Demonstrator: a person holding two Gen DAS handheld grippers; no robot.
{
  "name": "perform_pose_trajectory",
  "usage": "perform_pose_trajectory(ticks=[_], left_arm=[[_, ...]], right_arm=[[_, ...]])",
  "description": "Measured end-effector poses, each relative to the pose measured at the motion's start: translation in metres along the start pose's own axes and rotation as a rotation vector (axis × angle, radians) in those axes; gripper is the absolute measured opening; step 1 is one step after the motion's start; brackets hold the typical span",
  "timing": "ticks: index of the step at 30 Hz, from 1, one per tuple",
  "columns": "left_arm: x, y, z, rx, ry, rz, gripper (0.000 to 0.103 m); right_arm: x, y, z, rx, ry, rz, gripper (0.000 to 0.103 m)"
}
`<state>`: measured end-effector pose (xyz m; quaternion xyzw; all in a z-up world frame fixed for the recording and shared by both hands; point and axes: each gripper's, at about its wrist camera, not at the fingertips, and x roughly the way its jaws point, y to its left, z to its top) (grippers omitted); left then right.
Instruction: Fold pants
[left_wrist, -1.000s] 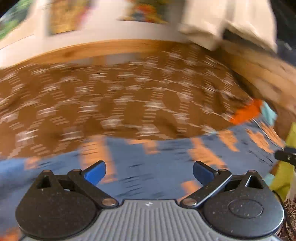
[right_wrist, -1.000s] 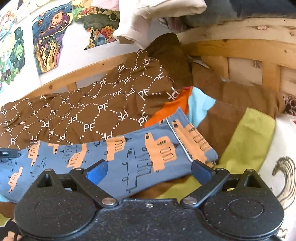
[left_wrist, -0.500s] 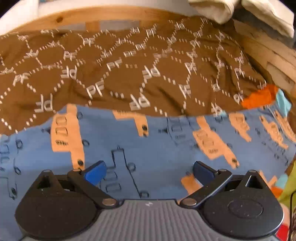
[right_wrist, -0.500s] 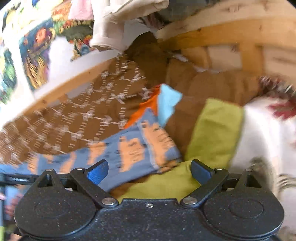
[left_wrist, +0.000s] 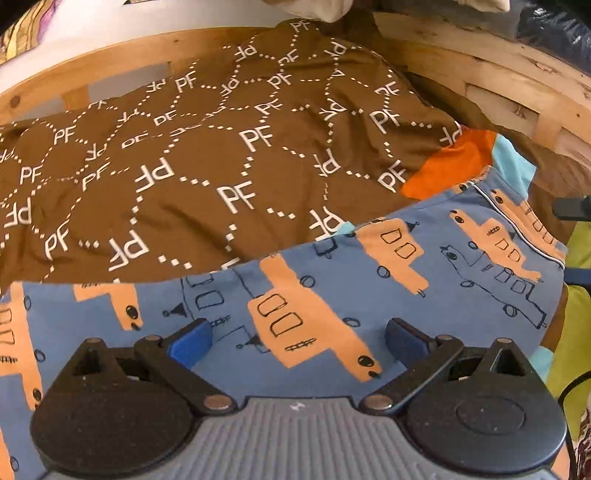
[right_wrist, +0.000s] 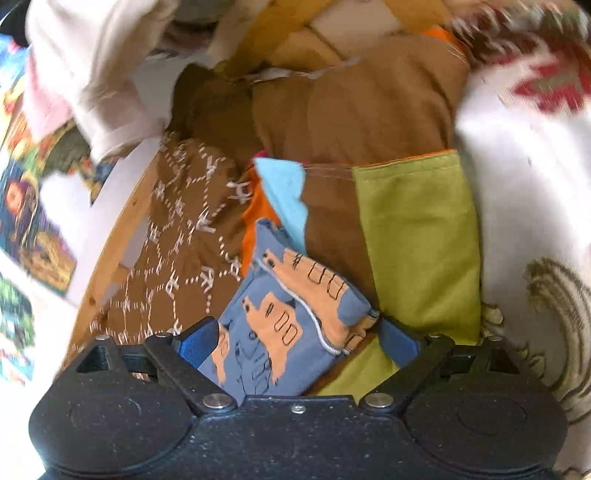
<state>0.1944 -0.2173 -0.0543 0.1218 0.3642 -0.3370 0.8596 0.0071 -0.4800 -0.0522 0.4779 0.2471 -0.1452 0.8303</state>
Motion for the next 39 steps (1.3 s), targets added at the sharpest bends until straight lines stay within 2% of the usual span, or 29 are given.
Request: perform_pose_trajectory(ticks=[3,4,6,8,10,13,17,21,23,26,28,34,39], left_arm=[[0.0,0.005,0.003,-0.026,0.019,-0.001,0.103],[0.001,0.006,0.005,-0.031,0.026,-0.001,0.103],[0.0,0.009,0.009,-0.045,0.039,0.008,0.103],[0.0,0.008,0.014,-0.058,0.05,0.017,0.103],[-0.002,0.007,0.019,-0.073,0.056,0.025,0.103],[-0.007,0.007,0.027,-0.102,0.053,0.014,0.102],[-0.013,0.007,0.043,-0.157,0.06,-0.046,0.101],[-0.014,0.006,0.065,-0.241,0.077,-0.17,0.099],[-0.01,0.004,0.076,-0.298,0.09,-0.255,0.097],[0.001,-0.007,0.089,-0.36,0.128,-0.383,0.094],[0.01,-0.02,0.095,-0.359,0.156,-0.438,0.092],[0.028,-0.056,0.104,-0.347,0.214,-0.519,0.091],[0.04,-0.074,0.108,-0.321,0.254,-0.474,0.083]], right_arm=[[-0.004,-0.01,-0.004,0.09,-0.06,0.025,0.087],[-0.006,-0.015,-0.006,0.123,-0.079,0.031,0.081],[-0.007,-0.021,-0.009,0.168,-0.102,0.031,0.066],[-0.01,-0.026,-0.011,0.174,-0.116,-0.007,0.033],[-0.011,-0.029,-0.013,0.161,-0.124,-0.044,0.02],[-0.011,-0.023,-0.016,0.095,-0.148,-0.059,0.016],[-0.014,0.013,-0.027,-0.217,-0.205,-0.14,0.013],[-0.014,0.053,-0.052,-0.624,-0.264,-0.235,0.012],[-0.009,0.069,-0.068,-0.803,-0.286,-0.27,0.012],[-0.001,0.08,-0.088,-1.0,-0.293,-0.31,0.012],[0.005,0.086,-0.099,-1.098,-0.295,-0.326,0.012],[0.018,0.094,-0.127,-1.354,-0.291,-0.365,0.012],[0.023,0.092,-0.142,-1.481,-0.284,-0.367,0.012]])
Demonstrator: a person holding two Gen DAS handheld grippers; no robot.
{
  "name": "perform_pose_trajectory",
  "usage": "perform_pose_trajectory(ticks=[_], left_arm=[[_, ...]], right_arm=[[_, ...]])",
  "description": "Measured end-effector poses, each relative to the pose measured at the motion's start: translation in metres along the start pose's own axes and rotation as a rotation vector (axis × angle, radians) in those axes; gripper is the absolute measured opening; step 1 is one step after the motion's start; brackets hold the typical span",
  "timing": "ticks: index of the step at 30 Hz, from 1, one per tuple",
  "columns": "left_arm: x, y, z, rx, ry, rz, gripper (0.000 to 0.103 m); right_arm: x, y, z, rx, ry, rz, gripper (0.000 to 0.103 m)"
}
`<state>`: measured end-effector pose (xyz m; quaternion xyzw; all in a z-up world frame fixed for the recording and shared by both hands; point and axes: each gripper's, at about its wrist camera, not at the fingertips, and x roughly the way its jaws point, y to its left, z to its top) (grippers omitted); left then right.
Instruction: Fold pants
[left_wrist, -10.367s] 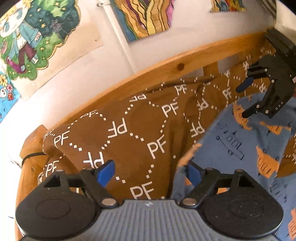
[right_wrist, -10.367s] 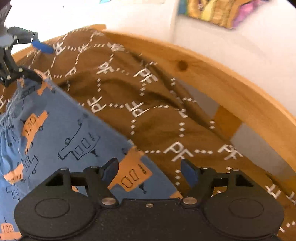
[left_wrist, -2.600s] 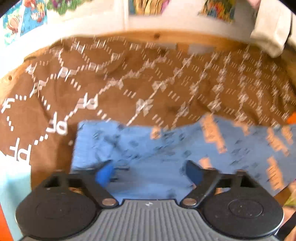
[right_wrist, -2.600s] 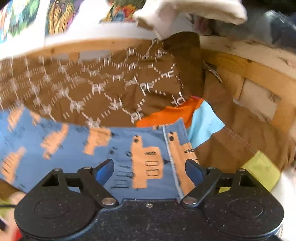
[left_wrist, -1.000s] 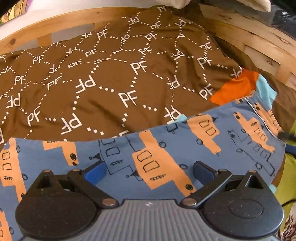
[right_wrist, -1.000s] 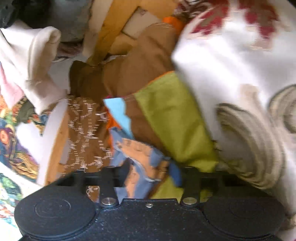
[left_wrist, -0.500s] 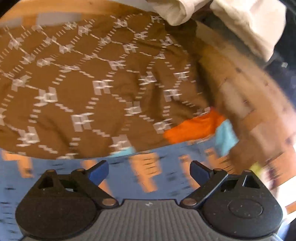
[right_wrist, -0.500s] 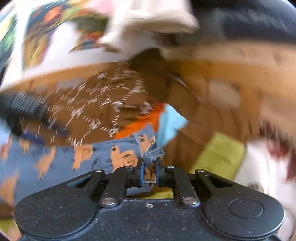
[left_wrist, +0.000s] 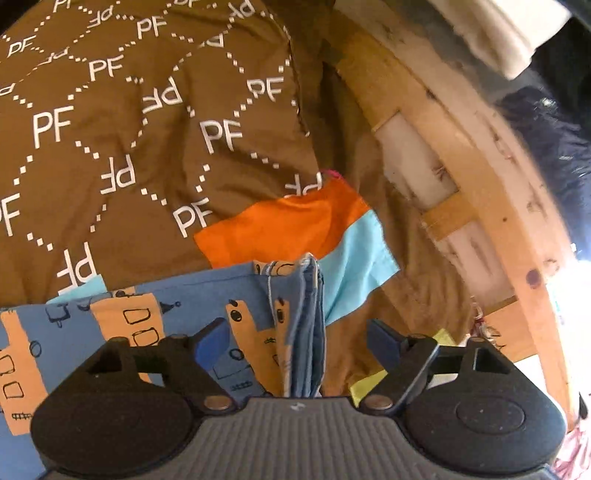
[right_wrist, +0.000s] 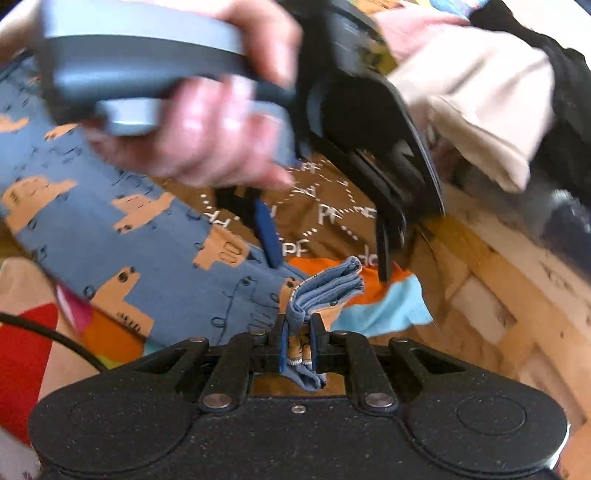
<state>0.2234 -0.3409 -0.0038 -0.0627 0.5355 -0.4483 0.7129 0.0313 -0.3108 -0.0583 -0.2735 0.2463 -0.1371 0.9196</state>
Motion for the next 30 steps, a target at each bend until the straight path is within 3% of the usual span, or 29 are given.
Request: perform_pose_trajectory(ticks=[2,5,10,19,24,30], left_arm=[[0.004,0.001,0.0,-0.019,0.009,0.005,0.079],[0.007,0.007,-0.002,-0.049,0.017,0.02,0.062],[0.003,0.016,-0.007,-0.073,0.002,0.035,0.015],[-0.049,0.044,-0.021,-0.141,-0.083,-0.01,0.011],[-0.087,0.079,-0.038,-0.23,-0.108,-0.008,0.011],[-0.116,0.111,-0.064,-0.28,-0.143,0.051,0.011]], right_arm=[[-0.001,0.005,-0.001,-0.036,-0.011,0.007,0.012],[-0.003,0.01,-0.003,-0.07,-0.019,0.015,0.012],[-0.006,0.012,-0.003,-0.078,-0.024,0.018,0.012],[-0.027,0.019,0.01,-0.079,-0.114,0.061,0.012],[-0.04,0.027,0.026,-0.043,-0.182,0.17,0.012],[-0.048,0.049,0.044,-0.027,-0.204,0.311,0.012]])
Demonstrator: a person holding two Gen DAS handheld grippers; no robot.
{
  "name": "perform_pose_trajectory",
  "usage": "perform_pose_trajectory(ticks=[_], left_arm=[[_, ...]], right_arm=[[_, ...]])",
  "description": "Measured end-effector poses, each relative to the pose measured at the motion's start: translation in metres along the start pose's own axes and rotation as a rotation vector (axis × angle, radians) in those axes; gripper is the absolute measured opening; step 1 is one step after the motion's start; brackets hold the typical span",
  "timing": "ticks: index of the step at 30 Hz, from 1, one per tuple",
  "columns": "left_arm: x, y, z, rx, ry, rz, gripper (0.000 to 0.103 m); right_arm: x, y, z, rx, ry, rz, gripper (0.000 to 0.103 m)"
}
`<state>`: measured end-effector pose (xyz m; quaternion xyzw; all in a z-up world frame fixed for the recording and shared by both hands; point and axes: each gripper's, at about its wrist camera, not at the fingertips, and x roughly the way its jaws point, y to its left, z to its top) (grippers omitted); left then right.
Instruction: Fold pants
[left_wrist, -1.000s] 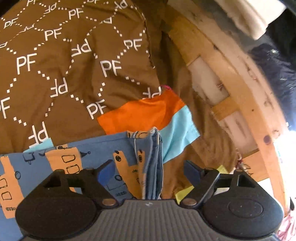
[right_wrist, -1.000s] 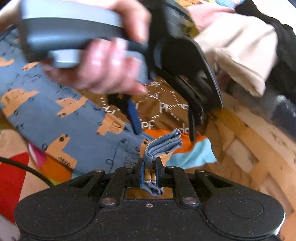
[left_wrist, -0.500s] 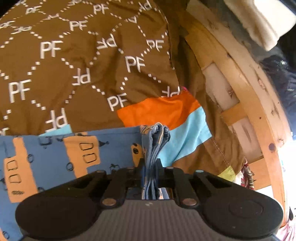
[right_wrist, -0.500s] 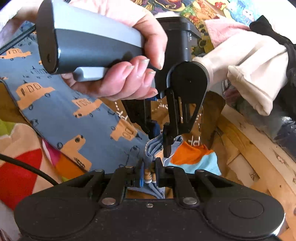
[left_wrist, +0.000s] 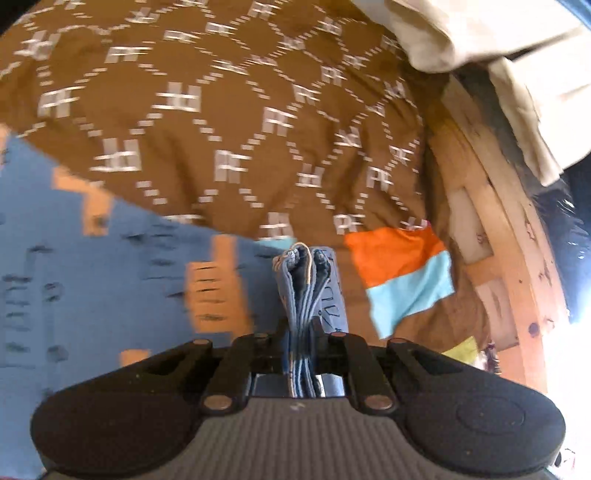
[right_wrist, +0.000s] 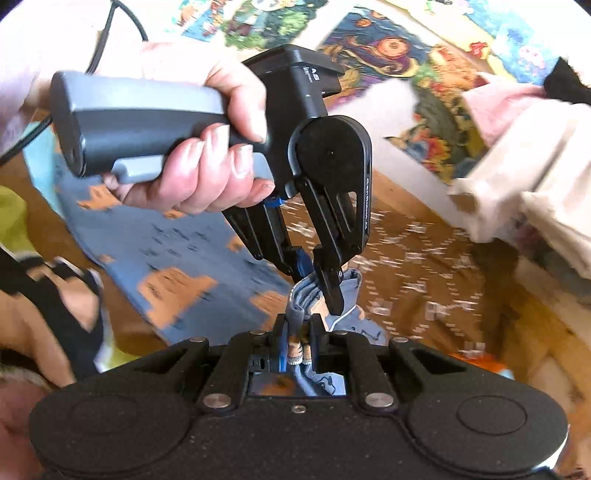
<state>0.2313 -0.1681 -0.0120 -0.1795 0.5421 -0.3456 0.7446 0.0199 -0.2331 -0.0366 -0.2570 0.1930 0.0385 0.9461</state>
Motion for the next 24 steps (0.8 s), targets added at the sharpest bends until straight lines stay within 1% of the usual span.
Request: perform_pose_trajectory(ticks=[3,8,12,14,18,20,24], left_arm=[[-0.009,0.02,-0.006,-0.031,-0.013,0.024,0.011],[-0.015,0.047,-0.012,-0.052,-0.023,0.031,0.011],[-0.013,0.058,-0.016,-0.052,-0.028,0.029,0.013],[-0.012,0.06,-0.018,-0.052,-0.035,0.02,0.013],[-0.014,0.065,-0.02,-0.063,-0.045,0.005,0.018],[-0.014,0.067,-0.021,-0.082,-0.048,-0.004,0.018],[-0.014,0.068,-0.023,-0.09,-0.057,-0.002,0.018]], right_arm=[[0.006,0.014,0.009,0.022,0.007,0.076,0.012],[0.013,0.037,0.015,0.008,0.012,0.147,0.012],[0.015,0.046,0.015,-0.008,0.028,0.167,0.014],[0.016,0.047,0.014,-0.009,0.041,0.171,0.018],[0.017,0.05,0.01,-0.011,0.056,0.18,0.021],[0.018,0.05,0.011,-0.016,0.058,0.182,0.026],[0.019,0.052,0.013,-0.018,0.057,0.187,0.029]])
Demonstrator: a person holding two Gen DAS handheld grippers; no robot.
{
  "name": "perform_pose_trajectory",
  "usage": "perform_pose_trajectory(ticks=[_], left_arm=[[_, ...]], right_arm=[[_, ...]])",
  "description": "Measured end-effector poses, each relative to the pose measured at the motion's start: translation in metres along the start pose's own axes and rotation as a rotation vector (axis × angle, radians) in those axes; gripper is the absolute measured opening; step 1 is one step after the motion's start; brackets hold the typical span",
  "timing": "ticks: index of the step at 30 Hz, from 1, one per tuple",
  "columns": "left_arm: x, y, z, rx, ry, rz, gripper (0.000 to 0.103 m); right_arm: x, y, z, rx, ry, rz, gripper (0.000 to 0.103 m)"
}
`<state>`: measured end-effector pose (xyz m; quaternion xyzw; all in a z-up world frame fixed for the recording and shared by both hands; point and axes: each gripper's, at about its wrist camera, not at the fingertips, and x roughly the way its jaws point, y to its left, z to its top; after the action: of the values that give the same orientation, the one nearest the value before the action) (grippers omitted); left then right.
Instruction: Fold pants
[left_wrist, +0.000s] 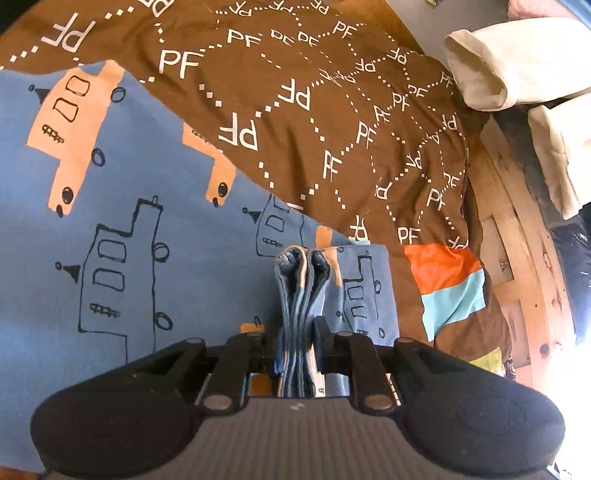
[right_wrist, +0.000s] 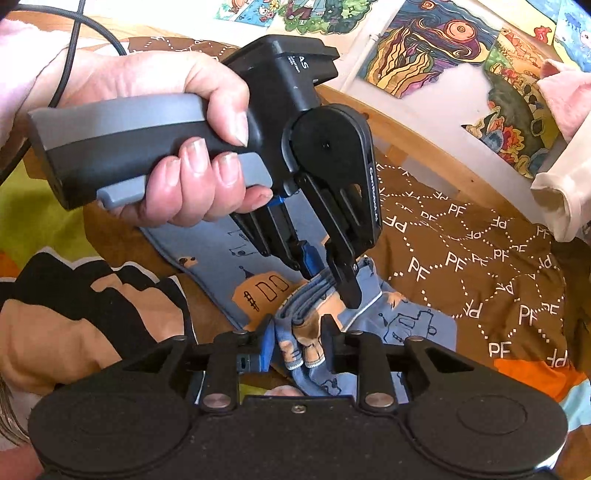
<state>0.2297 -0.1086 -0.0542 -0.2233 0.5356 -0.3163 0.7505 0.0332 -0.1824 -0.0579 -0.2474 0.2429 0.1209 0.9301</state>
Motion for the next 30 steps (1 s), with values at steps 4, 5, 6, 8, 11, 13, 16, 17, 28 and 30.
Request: perform_pose_trajectory(ticks=[4,5,6,8,11,13,16,17,28,30], left_arm=[[-0.001,-0.003,-0.001,0.018,-0.01,0.02,0.013],[-0.002,-0.005,-0.001,0.024,-0.013,0.023,0.012],[-0.002,-0.005,-0.001,0.028,-0.015,0.024,0.011],[-0.005,-0.006,-0.001,0.035,-0.021,0.022,0.011],[-0.014,-0.006,0.002,0.04,-0.036,0.016,0.011],[-0.021,-0.006,0.005,0.048,-0.045,0.019,0.01],[-0.033,-0.003,0.011,0.064,-0.057,0.035,0.01],[-0.037,-0.001,0.012,0.07,-0.057,0.046,0.01],[-0.076,0.033,0.022,0.108,-0.07,0.136,0.01],[-0.079,0.041,0.022,0.102,-0.074,0.142,0.01]], right_arm=[[0.004,-0.001,0.001,0.013,0.017,0.014,0.024],[0.004,-0.002,0.001,0.019,0.02,0.018,0.021],[0.004,-0.001,0.001,0.023,0.023,0.018,0.019],[0.003,-0.001,0.003,0.026,0.018,0.015,0.017],[0.0,-0.002,0.007,0.035,0.001,0.012,0.016],[0.0,-0.002,0.012,0.041,-0.009,0.015,0.016],[0.001,0.0,0.021,0.044,-0.032,0.027,0.016],[0.002,0.002,0.024,0.041,-0.036,0.032,0.016],[0.02,0.026,0.059,0.039,-0.076,0.159,0.015],[0.024,0.032,0.062,0.028,-0.077,0.178,0.015]])
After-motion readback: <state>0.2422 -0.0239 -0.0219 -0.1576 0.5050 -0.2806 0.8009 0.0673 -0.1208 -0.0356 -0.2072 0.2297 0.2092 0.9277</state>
